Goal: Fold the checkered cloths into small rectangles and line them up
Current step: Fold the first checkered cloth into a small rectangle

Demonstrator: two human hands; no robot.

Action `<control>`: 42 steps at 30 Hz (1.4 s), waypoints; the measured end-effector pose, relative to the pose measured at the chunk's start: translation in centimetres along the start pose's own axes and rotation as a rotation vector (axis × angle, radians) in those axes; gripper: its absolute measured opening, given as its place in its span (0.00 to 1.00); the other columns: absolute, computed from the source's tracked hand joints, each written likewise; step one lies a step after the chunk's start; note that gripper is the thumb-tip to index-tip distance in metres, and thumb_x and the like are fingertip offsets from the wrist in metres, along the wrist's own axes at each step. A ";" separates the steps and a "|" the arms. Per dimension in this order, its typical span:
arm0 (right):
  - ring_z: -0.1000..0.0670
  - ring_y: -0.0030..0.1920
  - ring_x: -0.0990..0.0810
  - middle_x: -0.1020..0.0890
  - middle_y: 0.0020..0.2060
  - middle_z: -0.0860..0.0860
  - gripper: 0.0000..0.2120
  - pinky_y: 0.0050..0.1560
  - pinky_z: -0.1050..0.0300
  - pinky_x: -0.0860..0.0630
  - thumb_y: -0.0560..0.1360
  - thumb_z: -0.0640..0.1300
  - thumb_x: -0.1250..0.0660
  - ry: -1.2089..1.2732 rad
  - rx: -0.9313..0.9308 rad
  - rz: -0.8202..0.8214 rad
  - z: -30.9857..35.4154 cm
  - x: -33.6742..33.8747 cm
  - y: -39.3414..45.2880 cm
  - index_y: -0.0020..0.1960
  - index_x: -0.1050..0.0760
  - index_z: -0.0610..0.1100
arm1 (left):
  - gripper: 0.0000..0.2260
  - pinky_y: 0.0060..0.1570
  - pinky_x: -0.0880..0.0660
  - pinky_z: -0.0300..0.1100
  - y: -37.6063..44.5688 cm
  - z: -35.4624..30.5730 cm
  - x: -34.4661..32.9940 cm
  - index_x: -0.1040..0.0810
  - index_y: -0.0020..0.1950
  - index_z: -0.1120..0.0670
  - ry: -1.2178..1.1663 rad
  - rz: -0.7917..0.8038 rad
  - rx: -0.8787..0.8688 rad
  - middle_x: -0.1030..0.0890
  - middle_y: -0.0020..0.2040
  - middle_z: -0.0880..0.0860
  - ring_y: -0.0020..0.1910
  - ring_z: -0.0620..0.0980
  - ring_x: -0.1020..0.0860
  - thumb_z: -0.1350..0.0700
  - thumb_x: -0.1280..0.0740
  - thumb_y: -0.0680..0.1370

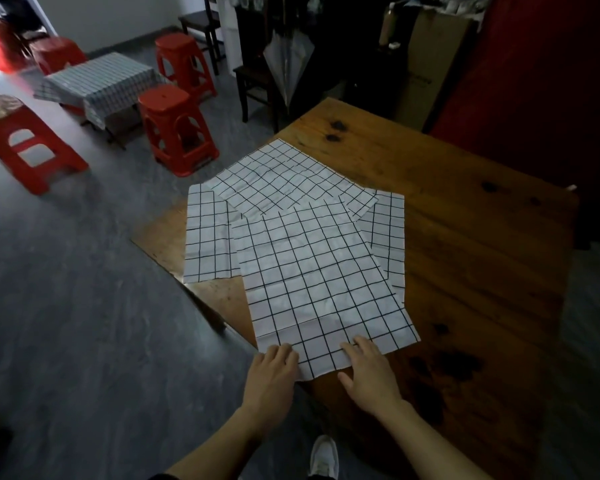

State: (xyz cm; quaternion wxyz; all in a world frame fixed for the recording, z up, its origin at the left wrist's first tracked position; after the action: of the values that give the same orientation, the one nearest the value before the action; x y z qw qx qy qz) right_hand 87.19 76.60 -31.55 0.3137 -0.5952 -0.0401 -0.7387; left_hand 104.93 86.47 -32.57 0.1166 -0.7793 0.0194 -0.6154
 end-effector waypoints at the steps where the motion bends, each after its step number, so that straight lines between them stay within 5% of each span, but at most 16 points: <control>1: 0.49 0.76 0.46 0.41 0.76 0.50 0.31 0.75 0.53 0.44 0.77 0.55 0.36 0.007 -0.006 -0.004 0.1 0.0 -0.1 0.76 0.43 0.50 | 0.18 0.53 0.26 0.48 0.0 0.2 0.2 0.27 0.57 0.49 0.003 -0.012 -0.007 0.25 0.58 0.49 0.55 0.52 0.25 0.55 0.29 0.68; 9: 0.50 0.76 0.44 0.39 0.74 0.53 0.36 0.74 0.53 0.47 0.72 0.57 0.29 0.005 0.041 -0.073 2.1 1.2 -0.5 0.75 0.40 0.54 | 0.05 0.42 0.29 0.43 -0.7 2.9 6.0 0.26 0.43 0.48 -0.143 -0.347 -0.081 0.24 0.43 0.46 0.42 0.48 0.27 0.54 0.31 0.71; 14: 0.53 0.67 0.33 0.28 0.64 0.55 0.25 0.70 0.55 0.39 0.74 0.49 0.29 0.031 -0.086 -0.238 2.8 3.7 -0.9 0.69 0.30 0.54 | 0.05 0.46 0.28 0.42 -1.9 6.6 10.7 0.27 0.44 0.46 -0.293 -0.404 -0.061 0.25 0.42 0.42 0.42 0.42 0.27 0.55 0.32 0.76; 19: 0.57 0.50 0.28 0.24 0.46 0.58 0.07 0.54 0.61 0.33 0.77 0.44 0.34 0.054 -0.104 -0.367 4.5 6.3 -1.5 0.48 0.26 0.56 | 0.07 0.43 0.24 0.44 -2.5 10.8 13.8 0.30 0.43 0.43 -0.331 -0.449 -0.080 0.26 0.41 0.40 0.42 0.42 0.26 0.54 0.33 0.75; 24: 0.57 0.44 0.28 0.24 0.39 0.58 0.06 0.48 0.58 0.32 0.78 0.47 0.35 0.121 -0.072 -0.458 6.7 8.4 -1.8 0.42 0.27 0.54 | 0.07 0.41 0.24 0.47 -2.8 13.3 16.1 0.26 0.43 0.47 -0.335 -0.515 -0.108 0.23 0.40 0.43 0.40 0.44 0.25 0.58 0.31 0.74; 33: 0.59 0.44 0.26 0.26 0.39 0.62 0.04 0.50 0.53 0.25 0.76 0.46 0.32 0.161 -0.058 -0.536 7.5 10.8 -0.7 0.44 0.25 0.53 | 0.06 0.40 0.23 0.47 -0.8 16.3 17.8 0.26 0.43 0.49 -0.342 -0.549 -0.086 0.22 0.40 0.45 0.40 0.45 0.24 0.57 0.31 0.75; 42: 0.54 0.42 0.27 0.25 0.37 0.56 0.07 0.44 0.54 0.27 0.77 0.43 0.35 0.230 -0.016 -0.570 5.7 13.3 8.4 0.41 0.26 0.50 | 0.06 0.38 0.23 0.46 6.0 16.7 19.9 0.26 0.42 0.49 -0.304 -0.550 -0.030 0.22 0.39 0.46 0.39 0.46 0.24 0.57 0.30 0.75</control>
State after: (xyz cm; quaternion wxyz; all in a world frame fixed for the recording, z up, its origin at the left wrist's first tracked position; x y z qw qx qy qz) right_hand 95.08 66.87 -20.54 0.0916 -0.4749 -0.1639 -0.8598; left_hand 126.50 79.84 -18.37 -0.0641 -0.8401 -0.2005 -0.4999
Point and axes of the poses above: each hand's wrist, its own y-axis towards the middle knuckle, its own x-axis out of the back of the hand, z = x × y, the point moved 2 cm from there along y, towards the middle knuckle
